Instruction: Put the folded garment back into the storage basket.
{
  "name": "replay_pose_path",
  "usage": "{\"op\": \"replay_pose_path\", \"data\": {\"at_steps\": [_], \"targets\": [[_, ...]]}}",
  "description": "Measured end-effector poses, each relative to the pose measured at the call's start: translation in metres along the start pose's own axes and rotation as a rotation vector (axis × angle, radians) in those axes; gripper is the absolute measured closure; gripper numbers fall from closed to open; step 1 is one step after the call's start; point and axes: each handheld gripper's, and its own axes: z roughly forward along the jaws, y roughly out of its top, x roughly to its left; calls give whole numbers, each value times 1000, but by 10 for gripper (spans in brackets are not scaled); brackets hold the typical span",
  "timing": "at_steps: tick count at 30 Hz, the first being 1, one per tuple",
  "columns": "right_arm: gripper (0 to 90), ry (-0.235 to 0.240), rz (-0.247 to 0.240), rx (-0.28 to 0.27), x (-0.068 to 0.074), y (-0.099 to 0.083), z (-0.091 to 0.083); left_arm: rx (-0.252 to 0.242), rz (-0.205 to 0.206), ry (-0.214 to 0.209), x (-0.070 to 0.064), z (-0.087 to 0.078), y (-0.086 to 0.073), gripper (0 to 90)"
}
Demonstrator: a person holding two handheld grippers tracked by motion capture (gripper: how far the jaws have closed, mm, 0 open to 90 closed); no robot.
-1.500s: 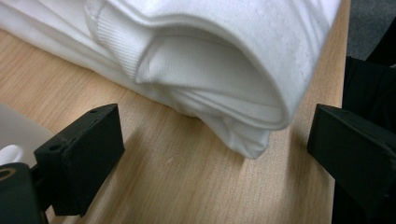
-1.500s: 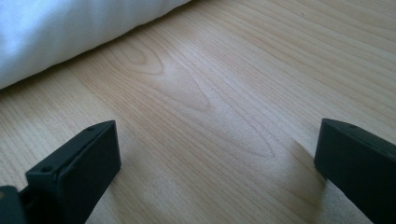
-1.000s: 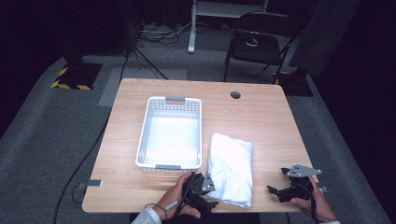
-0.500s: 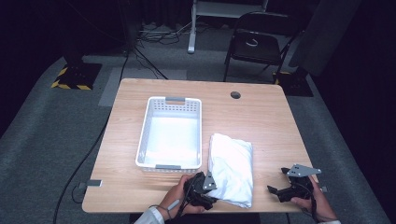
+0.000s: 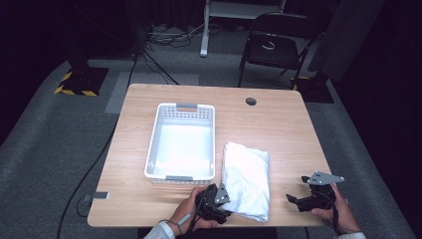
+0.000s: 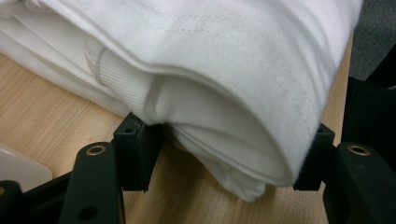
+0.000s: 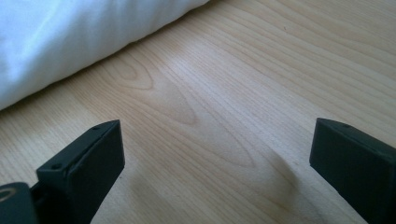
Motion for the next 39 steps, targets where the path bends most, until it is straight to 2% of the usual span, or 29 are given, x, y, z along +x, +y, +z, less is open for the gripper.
{"op": "replay_pose_path", "data": {"at_steps": [4, 7, 21, 31, 39], "targets": [[35, -31, -25, 11, 0, 5, -1, 0, 0, -1, 0, 0, 0, 375], [35, -38, -37, 0, 1, 12, -2, -2, 0, 0, 0, 0, 0, 375], [34, -49, -75, -24, 10, 37, -2, -9, -1, 2, 0, 0, -1, 375], [35, -38, -89, 9, 12, 49, 7, -11, -3, 2, 0, 0, -1, 375], [35, -44, -91, 15, 12, 55, 12, -13, -3, 1, 0, 0, -2, 374]]}}
